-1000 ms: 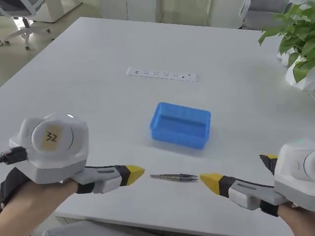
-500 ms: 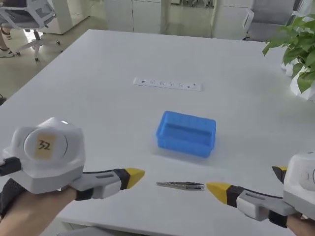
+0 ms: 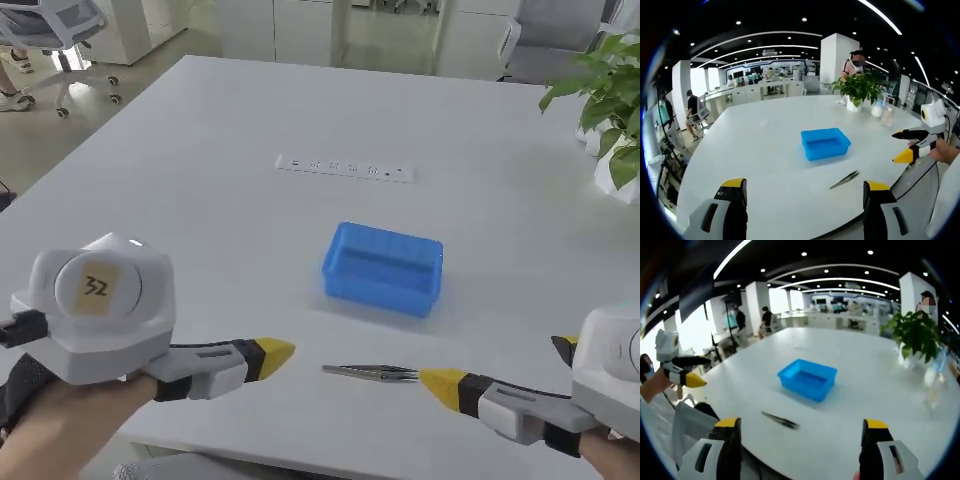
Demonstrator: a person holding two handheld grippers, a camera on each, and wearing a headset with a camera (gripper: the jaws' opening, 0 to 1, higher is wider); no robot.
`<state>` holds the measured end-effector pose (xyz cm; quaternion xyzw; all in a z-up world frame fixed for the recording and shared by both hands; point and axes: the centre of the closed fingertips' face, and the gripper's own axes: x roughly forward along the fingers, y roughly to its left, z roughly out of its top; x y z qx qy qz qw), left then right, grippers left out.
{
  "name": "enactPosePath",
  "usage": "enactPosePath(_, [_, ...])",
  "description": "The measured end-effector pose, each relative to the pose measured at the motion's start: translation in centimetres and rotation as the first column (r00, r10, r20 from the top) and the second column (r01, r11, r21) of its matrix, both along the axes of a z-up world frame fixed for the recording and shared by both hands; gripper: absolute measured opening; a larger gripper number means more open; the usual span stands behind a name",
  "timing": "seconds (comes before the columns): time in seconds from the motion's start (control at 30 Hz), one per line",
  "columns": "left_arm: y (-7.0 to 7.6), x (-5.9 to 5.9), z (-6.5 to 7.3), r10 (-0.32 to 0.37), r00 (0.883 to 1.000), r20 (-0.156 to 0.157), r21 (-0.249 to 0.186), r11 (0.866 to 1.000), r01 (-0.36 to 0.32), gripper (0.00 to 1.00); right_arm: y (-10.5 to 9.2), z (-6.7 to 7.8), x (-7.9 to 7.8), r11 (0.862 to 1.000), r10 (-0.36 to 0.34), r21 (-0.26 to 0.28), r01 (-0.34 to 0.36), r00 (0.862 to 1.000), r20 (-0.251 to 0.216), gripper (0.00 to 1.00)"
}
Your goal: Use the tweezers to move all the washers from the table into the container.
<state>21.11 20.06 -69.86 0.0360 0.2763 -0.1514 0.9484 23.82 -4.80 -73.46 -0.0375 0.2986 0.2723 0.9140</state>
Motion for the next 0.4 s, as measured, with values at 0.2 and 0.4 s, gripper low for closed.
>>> enactPosePath(0.2, [0.45,0.15,-0.25,0.011,1.000,0.005,0.004,1.000,-0.011,0.99,0.01,-0.26,-0.19,1.000,0.010,-0.006,-0.010,1.000,-0.007,0.99])
enactPosePath(0.4, [0.55,0.14,-0.48,0.017,1.000,0.006,0.007,1.000,-0.017,0.99,-0.02,-0.27,-0.22,1.000,0.019,-0.009,-0.019,1.000,-0.009,0.99])
